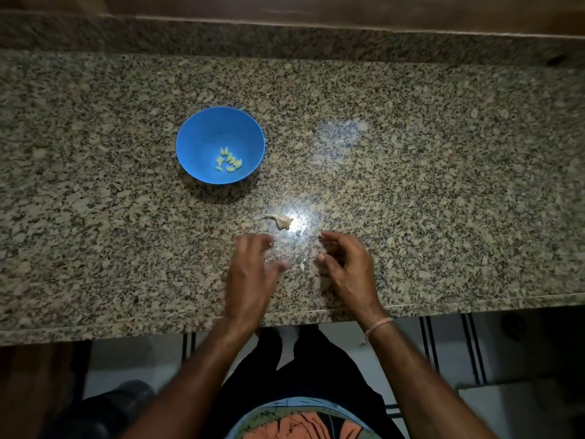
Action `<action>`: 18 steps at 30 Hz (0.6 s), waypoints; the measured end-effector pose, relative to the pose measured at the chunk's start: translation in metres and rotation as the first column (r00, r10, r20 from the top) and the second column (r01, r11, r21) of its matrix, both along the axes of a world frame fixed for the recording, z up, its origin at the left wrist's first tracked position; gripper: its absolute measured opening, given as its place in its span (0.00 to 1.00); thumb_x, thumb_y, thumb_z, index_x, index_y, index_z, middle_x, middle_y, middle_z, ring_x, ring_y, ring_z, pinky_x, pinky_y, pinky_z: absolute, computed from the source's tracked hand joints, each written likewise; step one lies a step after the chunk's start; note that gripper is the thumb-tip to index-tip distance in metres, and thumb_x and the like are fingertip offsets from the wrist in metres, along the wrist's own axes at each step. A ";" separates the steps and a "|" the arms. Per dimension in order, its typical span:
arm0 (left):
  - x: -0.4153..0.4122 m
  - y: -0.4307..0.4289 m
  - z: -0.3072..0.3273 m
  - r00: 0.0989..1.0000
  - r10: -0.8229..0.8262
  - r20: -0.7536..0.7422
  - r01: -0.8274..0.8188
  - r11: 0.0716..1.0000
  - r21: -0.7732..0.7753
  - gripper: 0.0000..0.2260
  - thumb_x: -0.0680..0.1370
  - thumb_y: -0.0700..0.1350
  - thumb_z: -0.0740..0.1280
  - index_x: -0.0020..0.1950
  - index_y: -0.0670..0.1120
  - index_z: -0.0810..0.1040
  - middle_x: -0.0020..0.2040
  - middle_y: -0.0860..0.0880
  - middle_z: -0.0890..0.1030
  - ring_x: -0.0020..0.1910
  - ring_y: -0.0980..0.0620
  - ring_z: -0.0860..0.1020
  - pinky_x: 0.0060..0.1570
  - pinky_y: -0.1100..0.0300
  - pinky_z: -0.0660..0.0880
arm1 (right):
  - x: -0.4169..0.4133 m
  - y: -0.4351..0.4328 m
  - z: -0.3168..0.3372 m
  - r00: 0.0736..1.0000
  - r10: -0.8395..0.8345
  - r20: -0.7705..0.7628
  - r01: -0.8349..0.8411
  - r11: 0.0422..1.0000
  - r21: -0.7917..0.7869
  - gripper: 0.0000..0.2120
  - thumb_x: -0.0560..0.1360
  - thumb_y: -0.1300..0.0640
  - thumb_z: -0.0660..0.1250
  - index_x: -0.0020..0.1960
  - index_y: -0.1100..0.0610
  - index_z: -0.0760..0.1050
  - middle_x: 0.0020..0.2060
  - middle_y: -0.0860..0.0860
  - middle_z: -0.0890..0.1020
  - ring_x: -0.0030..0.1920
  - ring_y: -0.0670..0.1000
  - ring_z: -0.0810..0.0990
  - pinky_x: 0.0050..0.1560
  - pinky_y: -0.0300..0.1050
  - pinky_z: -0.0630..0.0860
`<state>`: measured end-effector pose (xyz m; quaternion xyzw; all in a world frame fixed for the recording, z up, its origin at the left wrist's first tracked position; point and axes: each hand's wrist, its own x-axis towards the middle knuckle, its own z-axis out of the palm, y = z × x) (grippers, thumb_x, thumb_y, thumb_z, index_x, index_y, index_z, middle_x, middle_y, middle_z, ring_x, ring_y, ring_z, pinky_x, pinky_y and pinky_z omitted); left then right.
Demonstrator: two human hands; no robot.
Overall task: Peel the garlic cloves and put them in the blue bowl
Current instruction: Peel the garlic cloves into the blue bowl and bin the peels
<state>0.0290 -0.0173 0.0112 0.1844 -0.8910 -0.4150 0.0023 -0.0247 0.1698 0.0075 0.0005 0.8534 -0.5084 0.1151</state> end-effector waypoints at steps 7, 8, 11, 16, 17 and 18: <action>-0.007 0.039 -0.018 0.996 -0.085 -0.002 0.084 0.991 -0.106 0.09 0.78 0.43 0.75 0.57 0.50 0.80 0.51 0.55 0.77 0.49 0.54 0.77 0.42 0.63 0.74 | -0.016 0.017 -0.007 0.983 0.177 -0.046 -0.167 0.971 0.173 0.30 0.76 0.65 0.75 0.76 0.55 0.72 0.65 0.46 0.71 0.66 0.48 0.74 0.70 0.39 0.74; -0.008 0.039 -0.019 0.998 -0.061 -0.013 0.059 0.994 -0.097 0.06 0.79 0.42 0.74 0.53 0.50 0.80 0.48 0.56 0.77 0.47 0.55 0.76 0.42 0.66 0.72 | -0.020 0.019 -0.009 0.977 0.209 -0.041 -0.197 0.961 0.196 0.31 0.76 0.66 0.75 0.77 0.56 0.70 0.65 0.47 0.71 0.66 0.49 0.74 0.70 0.41 0.75; -0.007 0.042 -0.019 1.000 0.000 -0.002 0.000 0.995 -0.100 0.05 0.79 0.39 0.72 0.48 0.49 0.81 0.45 0.56 0.76 0.44 0.58 0.75 0.40 0.72 0.66 | -0.026 0.021 -0.012 0.954 0.295 -0.047 -0.276 0.930 0.243 0.31 0.76 0.65 0.75 0.77 0.57 0.70 0.63 0.48 0.70 0.65 0.52 0.73 0.69 0.47 0.76; 0.000 0.047 -0.013 0.994 0.104 -0.019 -0.106 0.984 -0.142 0.06 0.80 0.38 0.68 0.47 0.49 0.77 0.45 0.54 0.75 0.43 0.53 0.75 0.36 0.64 0.66 | -0.029 -0.009 -0.014 0.888 0.450 -0.099 -0.403 0.863 0.306 0.21 0.76 0.69 0.70 0.68 0.62 0.76 0.61 0.60 0.75 0.60 0.61 0.75 0.60 0.61 0.76; 0.004 0.046 -0.012 0.987 0.159 -0.028 -0.161 0.979 -0.126 0.07 0.81 0.39 0.66 0.46 0.51 0.75 0.45 0.54 0.75 0.42 0.53 0.75 0.36 0.63 0.67 | -0.030 -0.015 -0.014 0.878 0.473 -0.078 -0.434 0.853 0.289 0.19 0.77 0.69 0.69 0.68 0.62 0.76 0.61 0.61 0.75 0.59 0.61 0.75 0.60 0.60 0.76; 0.009 0.046 -0.012 0.976 0.216 -0.039 -0.219 0.971 -0.101 0.07 0.81 0.40 0.65 0.46 0.52 0.74 0.46 0.54 0.75 0.42 0.54 0.75 0.36 0.63 0.69 | -0.030 -0.019 -0.013 0.867 0.494 -0.071 -0.461 0.847 0.265 0.18 0.77 0.69 0.69 0.67 0.63 0.77 0.60 0.60 0.76 0.59 0.60 0.76 0.60 0.59 0.76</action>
